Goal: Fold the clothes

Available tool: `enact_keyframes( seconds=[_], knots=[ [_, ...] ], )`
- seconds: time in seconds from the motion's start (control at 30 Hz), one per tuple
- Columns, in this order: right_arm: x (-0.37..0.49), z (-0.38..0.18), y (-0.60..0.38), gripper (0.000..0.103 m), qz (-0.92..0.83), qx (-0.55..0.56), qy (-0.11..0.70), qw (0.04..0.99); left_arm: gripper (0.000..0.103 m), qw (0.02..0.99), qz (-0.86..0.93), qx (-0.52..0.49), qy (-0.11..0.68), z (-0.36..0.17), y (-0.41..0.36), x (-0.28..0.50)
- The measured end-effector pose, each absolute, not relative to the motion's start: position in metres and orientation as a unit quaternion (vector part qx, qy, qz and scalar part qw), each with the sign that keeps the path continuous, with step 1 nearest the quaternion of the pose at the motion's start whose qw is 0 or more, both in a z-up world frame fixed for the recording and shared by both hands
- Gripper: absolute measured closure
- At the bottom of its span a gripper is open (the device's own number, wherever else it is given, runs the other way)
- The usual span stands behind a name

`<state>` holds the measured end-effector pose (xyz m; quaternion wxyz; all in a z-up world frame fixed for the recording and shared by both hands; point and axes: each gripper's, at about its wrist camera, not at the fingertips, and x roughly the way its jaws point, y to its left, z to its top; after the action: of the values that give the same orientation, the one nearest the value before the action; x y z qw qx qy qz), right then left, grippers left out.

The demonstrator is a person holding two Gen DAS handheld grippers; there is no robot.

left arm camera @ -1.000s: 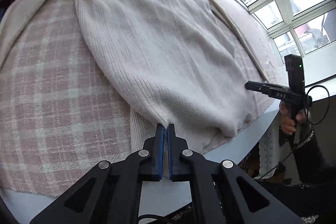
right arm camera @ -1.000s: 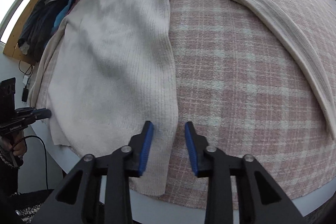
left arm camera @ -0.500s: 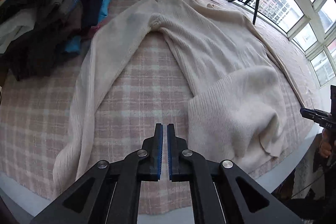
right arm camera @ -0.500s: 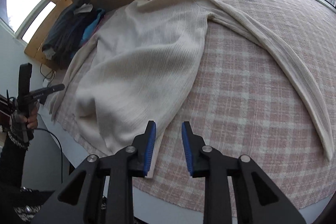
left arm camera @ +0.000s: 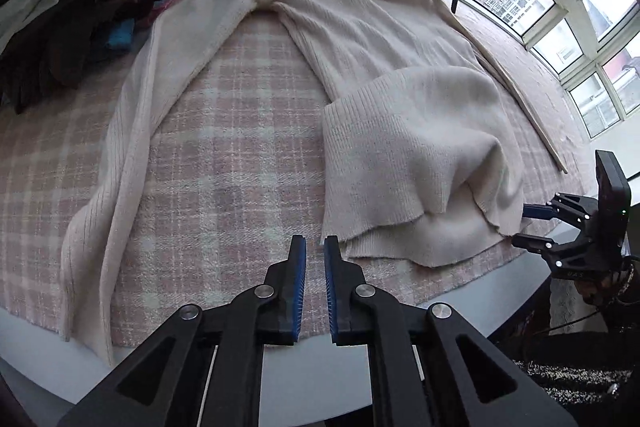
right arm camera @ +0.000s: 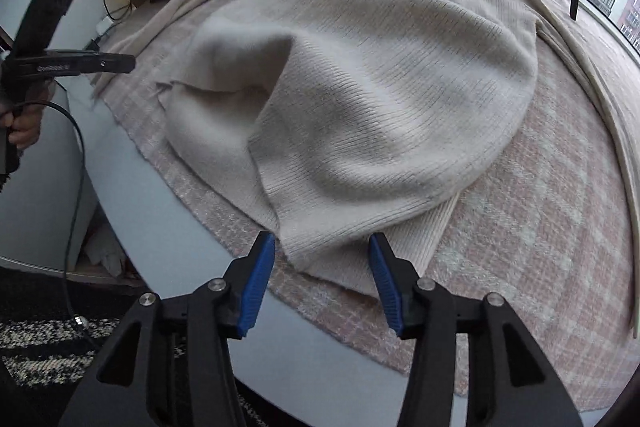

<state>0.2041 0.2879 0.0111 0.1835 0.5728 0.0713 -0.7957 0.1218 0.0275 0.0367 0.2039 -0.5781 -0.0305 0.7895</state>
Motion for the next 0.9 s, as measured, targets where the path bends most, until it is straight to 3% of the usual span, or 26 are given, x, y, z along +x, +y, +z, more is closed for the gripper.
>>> enact_keyframes(
  seconds=[0.1, 0.13, 0.17, 0.33, 0.57, 0.6, 0.67, 0.77, 0.9],
  knots=[
    [0.203, 0.01, 0.284, 0.064, -0.801, 0.565, 0.107, 0.166, 0.088, 0.213, 0.787, -0.578, -0.028, 0.035, 0.03, 0.126],
    [0.202, 0.012, 0.287, 0.09, -0.801, 0.566, 0.107, 0.162, 0.088, 0.215, 0.786, -0.578, -0.025, 0.033, 0.032, 0.127],
    [0.196, 0.017, 0.295, 0.097, -0.802, 0.57, 0.09, 0.157, 0.088, 0.218, 0.786, -0.578, -0.02, 0.032, 0.035, 0.128],
    [0.167, 0.064, 0.355, 0.097, -0.832, 0.537, -0.057, 0.127, 0.085, 0.218, 0.788, -0.575, 0.025, 0.023, 0.058, 0.129],
    [0.145, 0.097, 0.377, 0.097, -0.851, 0.502, -0.11, 0.111, 0.078, 0.203, 0.795, -0.565, 0.091, 0.007, 0.083, 0.128],
    [0.145, 0.098, 0.377, 0.097, -0.852, 0.501, -0.107, 0.108, 0.081, 0.203, 0.796, -0.562, 0.092, 0.006, 0.085, 0.128],
    [0.146, 0.098, 0.376, 0.097, -0.852, 0.504, -0.099, 0.104, 0.1, 0.207, 0.803, -0.552, 0.086, 0.008, 0.086, 0.127],
    [0.151, 0.1, 0.383, 0.097, -0.849, 0.51, -0.103, 0.095, 0.101, 0.218, 0.794, -0.565, 0.054, 0.02, 0.079, 0.124],
    [0.174, 0.13, 0.395, 0.097, -0.843, 0.522, -0.087, 0.097, 0.101, 0.26, 0.788, -0.557, 0.047, 0.091, 0.066, 0.151]
  ],
)
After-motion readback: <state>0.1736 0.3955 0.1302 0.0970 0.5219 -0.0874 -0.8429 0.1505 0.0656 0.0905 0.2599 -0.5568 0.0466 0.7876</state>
